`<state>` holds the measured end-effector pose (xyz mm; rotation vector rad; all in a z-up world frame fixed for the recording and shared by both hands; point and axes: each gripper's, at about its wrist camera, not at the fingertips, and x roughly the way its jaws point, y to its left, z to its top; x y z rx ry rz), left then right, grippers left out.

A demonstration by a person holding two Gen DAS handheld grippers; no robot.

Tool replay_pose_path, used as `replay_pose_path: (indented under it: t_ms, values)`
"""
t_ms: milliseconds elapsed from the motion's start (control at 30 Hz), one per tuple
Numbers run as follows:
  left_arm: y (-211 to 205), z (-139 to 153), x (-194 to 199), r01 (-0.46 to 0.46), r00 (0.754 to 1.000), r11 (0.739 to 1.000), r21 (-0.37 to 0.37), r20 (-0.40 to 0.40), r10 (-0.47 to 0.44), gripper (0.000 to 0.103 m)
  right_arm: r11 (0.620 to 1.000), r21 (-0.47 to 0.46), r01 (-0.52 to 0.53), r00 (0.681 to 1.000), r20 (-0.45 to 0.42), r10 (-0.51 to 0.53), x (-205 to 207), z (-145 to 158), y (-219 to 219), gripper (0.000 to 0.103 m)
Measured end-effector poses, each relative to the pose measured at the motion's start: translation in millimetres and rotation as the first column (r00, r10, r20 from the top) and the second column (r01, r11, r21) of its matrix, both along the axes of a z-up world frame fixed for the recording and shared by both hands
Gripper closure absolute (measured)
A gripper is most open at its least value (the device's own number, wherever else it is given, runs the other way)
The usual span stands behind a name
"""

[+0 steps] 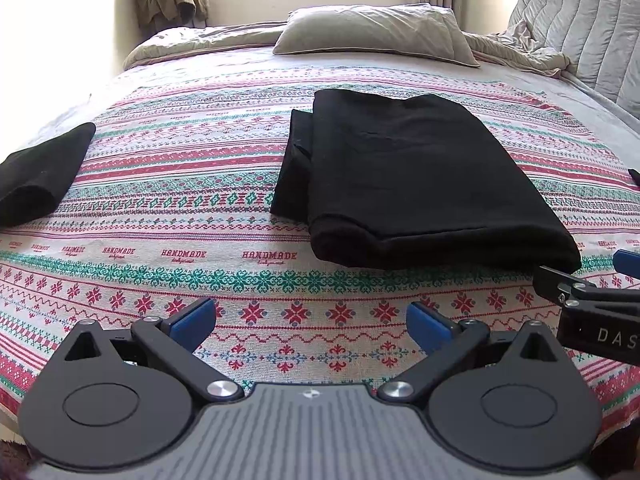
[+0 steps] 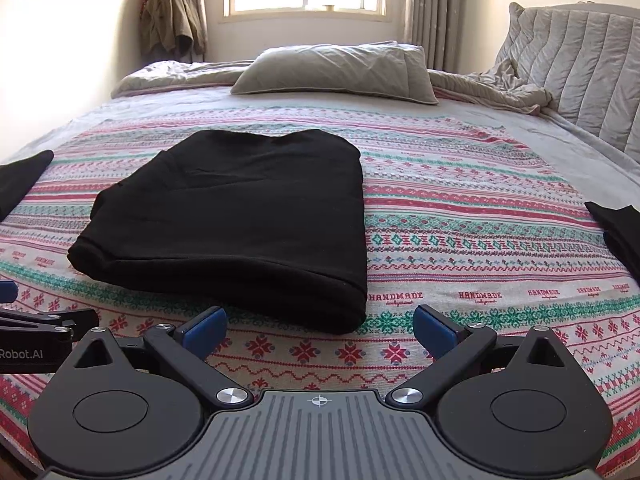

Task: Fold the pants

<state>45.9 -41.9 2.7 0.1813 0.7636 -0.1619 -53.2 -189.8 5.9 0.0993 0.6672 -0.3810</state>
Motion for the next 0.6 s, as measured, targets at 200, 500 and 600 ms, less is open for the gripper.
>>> replay_pose_path:
  t_ms: [200,500,600]
  values:
    - [0.2,0.0,0.2,0.002,1.000,1.000,-0.001,-0.002,-0.002,0.000,1.000,-0.001,0.002,1.000,-0.001,-0.002,-0.1,0.1,0.7,0.002]
    - [-0.8,-0.3,-0.5,0.002,1.000,1.000,-0.003,-0.003,-0.002,0.000,1.000,-0.002,-0.008,1.000,-0.005,0.008,0.3,-1.6,0.3,0.002]
    - [-0.9,-0.3,-0.5,0.002,1.000,1.000,-0.003,-0.005,-0.002,0.000,1.000,-0.003,-0.009,1.000,-0.006,0.009,0.2,-1.7,0.0,0.002]
